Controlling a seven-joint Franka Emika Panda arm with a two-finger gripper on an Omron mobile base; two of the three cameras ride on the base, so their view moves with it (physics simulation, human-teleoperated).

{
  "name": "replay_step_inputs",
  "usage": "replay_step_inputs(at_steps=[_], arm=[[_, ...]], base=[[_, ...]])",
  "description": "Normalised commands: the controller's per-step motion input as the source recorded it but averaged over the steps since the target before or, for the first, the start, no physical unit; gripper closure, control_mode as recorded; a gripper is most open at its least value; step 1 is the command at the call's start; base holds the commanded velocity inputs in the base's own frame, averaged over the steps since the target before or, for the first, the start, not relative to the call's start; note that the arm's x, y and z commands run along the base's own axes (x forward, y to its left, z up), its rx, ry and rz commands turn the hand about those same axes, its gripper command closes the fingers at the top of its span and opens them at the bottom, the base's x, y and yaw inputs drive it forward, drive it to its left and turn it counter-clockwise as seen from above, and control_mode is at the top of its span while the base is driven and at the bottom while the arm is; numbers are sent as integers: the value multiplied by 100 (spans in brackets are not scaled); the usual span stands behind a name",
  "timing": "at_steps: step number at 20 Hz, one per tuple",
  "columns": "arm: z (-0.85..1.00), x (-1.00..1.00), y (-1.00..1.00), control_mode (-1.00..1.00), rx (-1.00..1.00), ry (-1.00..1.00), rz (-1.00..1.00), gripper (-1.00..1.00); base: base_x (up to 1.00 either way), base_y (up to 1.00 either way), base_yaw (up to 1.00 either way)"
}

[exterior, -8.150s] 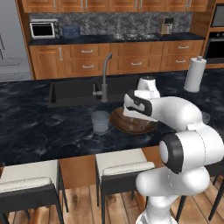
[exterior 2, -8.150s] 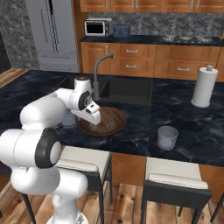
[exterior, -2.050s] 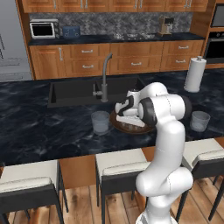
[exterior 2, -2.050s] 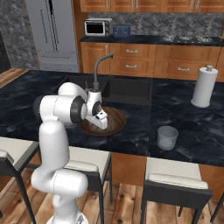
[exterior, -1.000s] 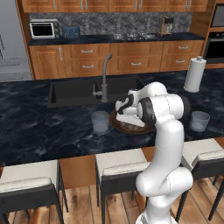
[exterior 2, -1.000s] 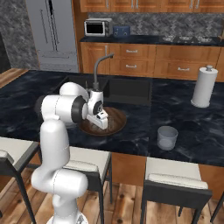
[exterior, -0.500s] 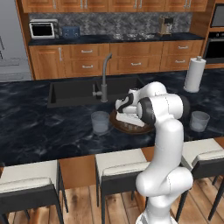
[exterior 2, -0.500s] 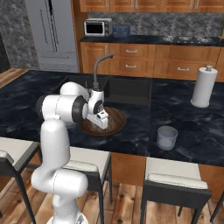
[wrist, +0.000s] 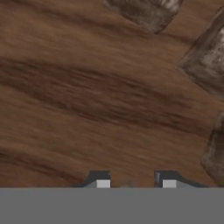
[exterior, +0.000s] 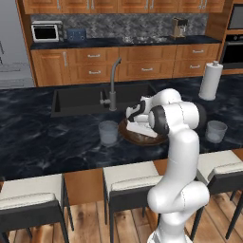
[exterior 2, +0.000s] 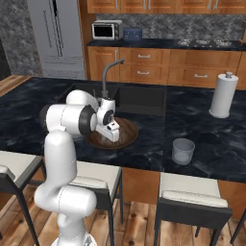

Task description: There are four ice cubes in the ice bowl. Place two ice cubes in each glass of water.

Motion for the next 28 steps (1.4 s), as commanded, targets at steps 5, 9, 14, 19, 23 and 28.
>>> replay_step_inputs(at_steps=[5,9,14,19,23,28], arm=[[-15,-31,27,-100,0,0,0,100],[-8,-24,45,-100,0,0,0,100],[-4,-15,16,-100,0,0,-1,100],[4,0,-5,-100,0,1,-1,100],[14,0,-15,-100,0,2,0,100],[38,0,-14,-100,0,3,0,100]], base=[[0,0,0],[0,0,0],[0,0,0],[0,0,0],[0,0,0],[0,0,0]])
